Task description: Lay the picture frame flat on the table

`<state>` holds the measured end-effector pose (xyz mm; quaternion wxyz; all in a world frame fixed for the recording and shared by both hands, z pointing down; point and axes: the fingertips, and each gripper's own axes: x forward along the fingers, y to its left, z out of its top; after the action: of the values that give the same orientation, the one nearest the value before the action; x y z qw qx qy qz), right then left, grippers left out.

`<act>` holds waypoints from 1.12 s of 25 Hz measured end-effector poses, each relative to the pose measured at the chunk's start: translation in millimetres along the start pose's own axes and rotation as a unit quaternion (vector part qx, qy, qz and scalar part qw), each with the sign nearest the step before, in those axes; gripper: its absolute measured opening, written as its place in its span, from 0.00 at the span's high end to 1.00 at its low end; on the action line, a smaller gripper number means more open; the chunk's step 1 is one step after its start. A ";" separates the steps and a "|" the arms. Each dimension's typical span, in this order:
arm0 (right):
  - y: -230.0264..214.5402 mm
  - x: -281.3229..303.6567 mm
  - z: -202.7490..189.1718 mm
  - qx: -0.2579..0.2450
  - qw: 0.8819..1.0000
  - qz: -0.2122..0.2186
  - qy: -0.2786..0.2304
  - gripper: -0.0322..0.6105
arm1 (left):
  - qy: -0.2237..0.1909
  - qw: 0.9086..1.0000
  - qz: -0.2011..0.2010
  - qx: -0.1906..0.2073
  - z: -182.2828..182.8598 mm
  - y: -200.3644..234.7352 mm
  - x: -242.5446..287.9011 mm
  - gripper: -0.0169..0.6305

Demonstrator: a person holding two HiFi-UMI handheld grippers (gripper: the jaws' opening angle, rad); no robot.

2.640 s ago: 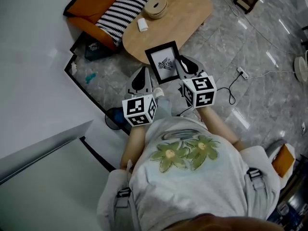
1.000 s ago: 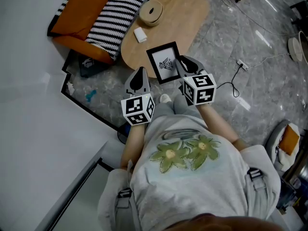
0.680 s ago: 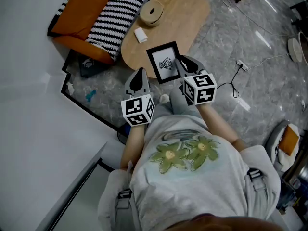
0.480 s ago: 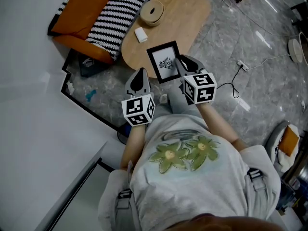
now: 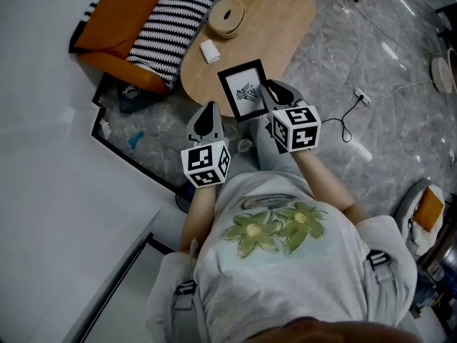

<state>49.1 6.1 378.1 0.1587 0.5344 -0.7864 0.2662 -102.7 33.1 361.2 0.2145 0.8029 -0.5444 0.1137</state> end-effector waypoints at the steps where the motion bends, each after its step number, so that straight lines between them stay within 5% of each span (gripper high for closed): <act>1: -2.3 3.6 0.6 0.001 1.000 0.001 0.002 0.84 | 0.003 1.000 0.001 0.000 -0.3 0.6 4.1 0.95; 28: -70.9 129.1 -9.4 0.009 0.995 0.048 0.090 0.84 | 0.041 0.998 0.038 -0.005 -5.5 21.5 137.1 0.95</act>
<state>65.5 -106.4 472.3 0.2104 0.4712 -0.7915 0.3276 -70.0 -84.3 427.9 0.2365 0.7754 -0.5655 0.1517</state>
